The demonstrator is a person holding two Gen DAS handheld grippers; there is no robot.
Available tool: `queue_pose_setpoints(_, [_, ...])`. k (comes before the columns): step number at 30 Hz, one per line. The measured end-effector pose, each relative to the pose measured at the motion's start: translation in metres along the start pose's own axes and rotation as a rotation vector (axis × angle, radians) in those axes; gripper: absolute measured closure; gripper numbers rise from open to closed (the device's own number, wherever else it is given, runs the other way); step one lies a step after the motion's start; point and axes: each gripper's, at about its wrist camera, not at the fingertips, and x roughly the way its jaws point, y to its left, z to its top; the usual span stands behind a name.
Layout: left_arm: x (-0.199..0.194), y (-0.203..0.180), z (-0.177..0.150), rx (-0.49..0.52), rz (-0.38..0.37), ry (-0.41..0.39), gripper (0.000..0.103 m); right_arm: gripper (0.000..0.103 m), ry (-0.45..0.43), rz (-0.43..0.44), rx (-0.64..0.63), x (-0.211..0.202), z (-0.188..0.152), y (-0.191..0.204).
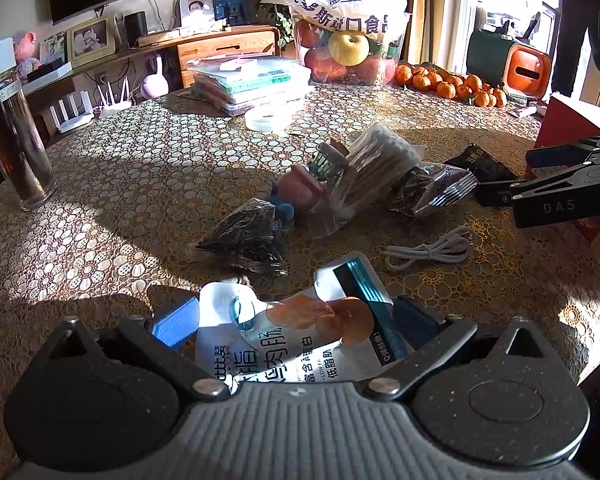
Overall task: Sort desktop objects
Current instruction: 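Grasp the black snack bag with the right gripper while the left grasps the white printed pouch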
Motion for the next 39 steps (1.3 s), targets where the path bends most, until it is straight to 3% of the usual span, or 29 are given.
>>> queue_pose_setpoints(8, [0.005, 0.003, -0.002, -0.036, -0.007, 0.008, 0.000, 0.009, 0.002, -0.014, -0.019, 0.014, 0.003, 0.002])
queue_pose_setpoints(17, [0.007, 0.000, -0.002, -0.034, 0.011, 0.007, 0.000, 0.021, 0.034, -0.002, -0.014, 0.026, 0.000, 0.002])
queue_pose_setpoints(39, [0.013, -0.007, -0.009, -0.083, 0.045, 0.009, 0.000, 0.029, 0.028, 0.040, 0.050, 0.028, -0.002, -0.004])
